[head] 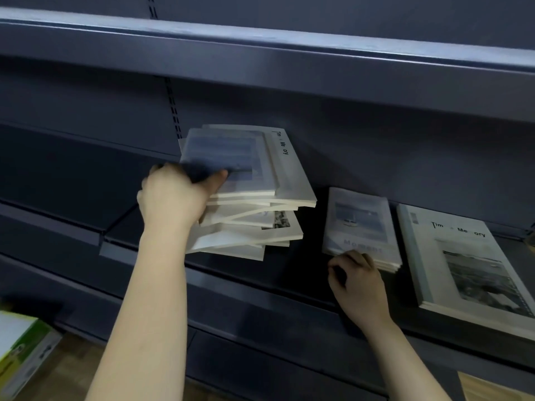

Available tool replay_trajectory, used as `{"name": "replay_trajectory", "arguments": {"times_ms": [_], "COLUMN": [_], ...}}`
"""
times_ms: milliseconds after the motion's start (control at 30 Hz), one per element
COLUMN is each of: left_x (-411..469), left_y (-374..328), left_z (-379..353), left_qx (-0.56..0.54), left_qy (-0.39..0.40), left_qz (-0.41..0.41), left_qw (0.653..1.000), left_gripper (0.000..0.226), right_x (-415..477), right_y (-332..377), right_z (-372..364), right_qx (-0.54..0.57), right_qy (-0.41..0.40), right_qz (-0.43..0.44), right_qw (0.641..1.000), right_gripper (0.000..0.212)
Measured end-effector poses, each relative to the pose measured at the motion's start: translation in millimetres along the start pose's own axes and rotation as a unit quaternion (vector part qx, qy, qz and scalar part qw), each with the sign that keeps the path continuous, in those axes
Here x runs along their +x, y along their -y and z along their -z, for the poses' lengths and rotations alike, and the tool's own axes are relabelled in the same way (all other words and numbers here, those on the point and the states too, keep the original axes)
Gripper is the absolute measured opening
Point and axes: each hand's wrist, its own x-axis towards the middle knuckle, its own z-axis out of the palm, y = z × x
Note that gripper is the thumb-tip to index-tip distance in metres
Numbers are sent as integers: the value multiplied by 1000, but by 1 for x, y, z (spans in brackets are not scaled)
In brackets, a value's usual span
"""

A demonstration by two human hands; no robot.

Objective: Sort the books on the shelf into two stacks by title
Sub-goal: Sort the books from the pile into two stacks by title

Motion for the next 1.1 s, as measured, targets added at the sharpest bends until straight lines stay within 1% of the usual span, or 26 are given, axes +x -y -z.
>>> {"name": "replay_trajectory", "arguments": {"times_ms": [67, 133, 267, 333, 433, 567, 633, 700, 767, 800, 900, 933, 1000, 1067, 1100], "left_x": [0, -1, -11, -16, -21, -42, -57, -70, -83, -89, -110, -117, -128, -136, -139], "left_y": [-3, -8, -21, -25, -30, -48, -59, -68, -74, -77, -86, -89, -93, -96, -97], "left_z": [0, -1, 0, 2, 3, -3, -11, -23, -36, -43, -60, -66, -77, -89, -94], "left_qx": [10, -10, -89, -122, -237, -397, -432, -453, -470, -479, -510, -519, -530, -530, -529], "left_qy": [-40, -84, -131, -146, -112, -28, 0, 20, 44, 57, 99, 112, 138, 162, 175], "left_qz": [-20, -45, -74, -75, -55, -34, -54, -74, -85, -89, -89, -82, -71, -64, -59], "left_qw": [999, 995, 985, 979, 963, 917, 900, 888, 878, 871, 850, 843, 834, 830, 828], "left_gripper": [82, 71, 40, 32, 25, 18, 16, 17, 17, 18, 19, 19, 18, 21, 23], "right_x": [-1, -2, -2, -1, 0, 3, 4, 7, 10, 11, 13, 12, 10, 9, 9], "right_y": [0, -1, -1, -2, -3, -4, -2, -1, 0, -1, 4, 5, 2, -6, -10], "right_z": [0, 0, 1, 2, 7, 21, 29, 40, 52, 58, 81, 89, 98, 103, 104], "right_qx": [-1, 0, -4, -1, 37, 120, 166, 217, 272, 314, 450, 469, 476, 511, 533], "right_qy": [-3, -5, -3, 3, 30, 63, 59, 37, 11, -6, -50, -63, -88, -98, -100], "right_qz": [-2, 1, 0, -2, -16, -42, -57, -86, -126, -150, -224, -244, -280, -311, -311], "right_qw": [1000, 1000, 1000, 1000, 999, 990, 983, 972, 954, 937, 863, 846, 829, 795, 781], "right_gripper": [14, 14, 15, 15, 17, 18, 18, 18, 20, 23, 29, 28, 29, 36, 36]}}
